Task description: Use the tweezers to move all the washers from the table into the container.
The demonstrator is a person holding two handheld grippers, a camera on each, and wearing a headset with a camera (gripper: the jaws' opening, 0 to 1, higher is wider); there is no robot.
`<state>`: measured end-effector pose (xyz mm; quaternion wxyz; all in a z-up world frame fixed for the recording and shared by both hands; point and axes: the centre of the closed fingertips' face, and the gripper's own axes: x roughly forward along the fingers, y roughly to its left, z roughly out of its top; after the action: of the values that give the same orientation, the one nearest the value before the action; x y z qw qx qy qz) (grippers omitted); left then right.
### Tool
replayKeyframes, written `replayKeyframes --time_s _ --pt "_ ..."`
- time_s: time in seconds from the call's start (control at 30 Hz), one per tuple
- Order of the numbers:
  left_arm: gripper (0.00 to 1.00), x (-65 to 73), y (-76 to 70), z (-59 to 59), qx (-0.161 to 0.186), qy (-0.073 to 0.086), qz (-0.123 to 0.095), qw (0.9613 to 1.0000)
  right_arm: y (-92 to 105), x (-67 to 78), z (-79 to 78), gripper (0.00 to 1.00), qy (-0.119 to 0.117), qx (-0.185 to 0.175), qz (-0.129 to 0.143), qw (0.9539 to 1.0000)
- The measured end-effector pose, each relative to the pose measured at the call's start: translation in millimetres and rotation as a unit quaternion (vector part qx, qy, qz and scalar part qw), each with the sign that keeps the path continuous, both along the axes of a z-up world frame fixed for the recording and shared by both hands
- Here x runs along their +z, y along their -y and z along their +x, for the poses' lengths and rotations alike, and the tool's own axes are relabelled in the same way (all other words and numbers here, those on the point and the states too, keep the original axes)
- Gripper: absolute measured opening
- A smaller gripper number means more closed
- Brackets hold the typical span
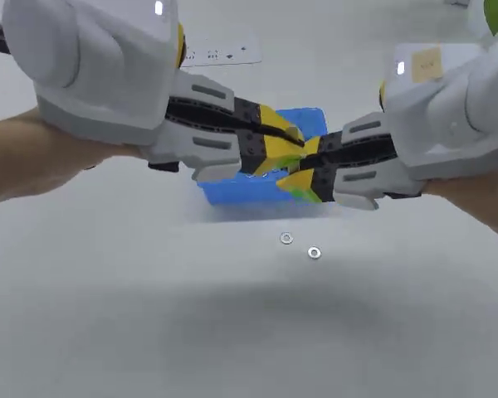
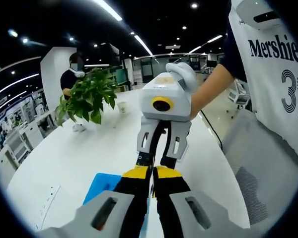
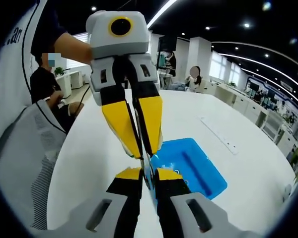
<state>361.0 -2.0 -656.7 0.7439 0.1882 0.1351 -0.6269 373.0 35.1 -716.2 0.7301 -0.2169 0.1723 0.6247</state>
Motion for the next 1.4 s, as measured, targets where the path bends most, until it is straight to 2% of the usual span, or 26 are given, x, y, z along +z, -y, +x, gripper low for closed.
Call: replayKeyframes --time_s 0.2,0.23,0.27,0.3,0.43,0.47,0.5,0.53,0.6,0.77,1.0,1.07,1.2,1.4 --pt "0.07 -12.2 6.4 -28.0 -0.002 -0.025 0.004 0.9997 5.6 -11.9 -31.0 0.11 -0.020 0.002 -0.007 0.9998" --pt "0.07 -14.6 6.2 -31.6 -0.001 -0.025 0.004 0.9997 6.1 -13.4 -34.6 0.11 -0.023 0.002 -0.007 0.9997" --pt "0.07 -15.8 6.4 -34.0 0.000 -0.027 0.004 0.9996 6.5 -14.5 -37.7 0.11 -0.025 0.000 -0.007 0.9997" --pt "0.07 -17.5 5.8 -36.4 0.003 -0.036 0.001 0.9994 6.8 -16.3 -42.3 0.11 -0.029 0.000 -0.007 0.9995" --pt "0.07 -25.9 3.3 -43.9 0.011 -0.041 0.002 0.9991 7.1 -23.7 -52.2 0.11 -0.035 0.000 -0.012 0.9993" --pt "0.07 -27.2 2.9 -44.9 0.013 -0.046 0.002 0.9988 7.1 -25.0 -53.0 0.11 -0.037 0.000 -0.013 0.9992" --pt "0.07 -29.3 2.1 -46.4 0.021 -0.063 0.000 0.9978 6.5 -27.0 -55.5 0.11 -0.039 0.003 -0.015 0.9991" --pt "0.07 -30.1 2.1 -46.5 0.020 -0.055 0.002 0.9983 6.1 -28.1 -56.3 0.11 -0.039 0.005 -0.016 0.9991" --pt "0.07 -33.0 1.8 -47.7 0.017 -0.058 0.001 0.9982 5.7 -30.7 -57.4 0.11 -0.040 0.006 -0.019 0.9990" --pt "0.07 -41.6 0.7 -42.9 0.018 -0.063 0.003 0.9979 6.8 -39.4 -53.6 0.11 -0.047 0.004 -0.023 0.9986" --pt "0.07 -43.5 -3.4 -19.9 0.036 -0.068 -0.007 0.9970 2.8 -41.1 -30.1 0.11 -0.042 -0.011 -0.013 0.9990" --pt "0.07 -45.8 -4.7 -14.4 0.036 -0.062 -0.004 0.9974 1.0 -42.4 -24.7 0.11 -0.035 -0.011 -0.015 0.9992" --pt "0.07 -52.1 -9.0 -5.3 0.046 -0.065 -0.001 0.9968 -3.7 -48.6 -16.6 0.11 -0.030 -0.010 -0.020 0.9993" --pt "0.07 -57.7 -10.8 -4.8 0.048 -0.067 0.004 0.9966 -6.9 -55.2 -15.0 0.11 -0.035 -0.010 -0.020 0.9991"
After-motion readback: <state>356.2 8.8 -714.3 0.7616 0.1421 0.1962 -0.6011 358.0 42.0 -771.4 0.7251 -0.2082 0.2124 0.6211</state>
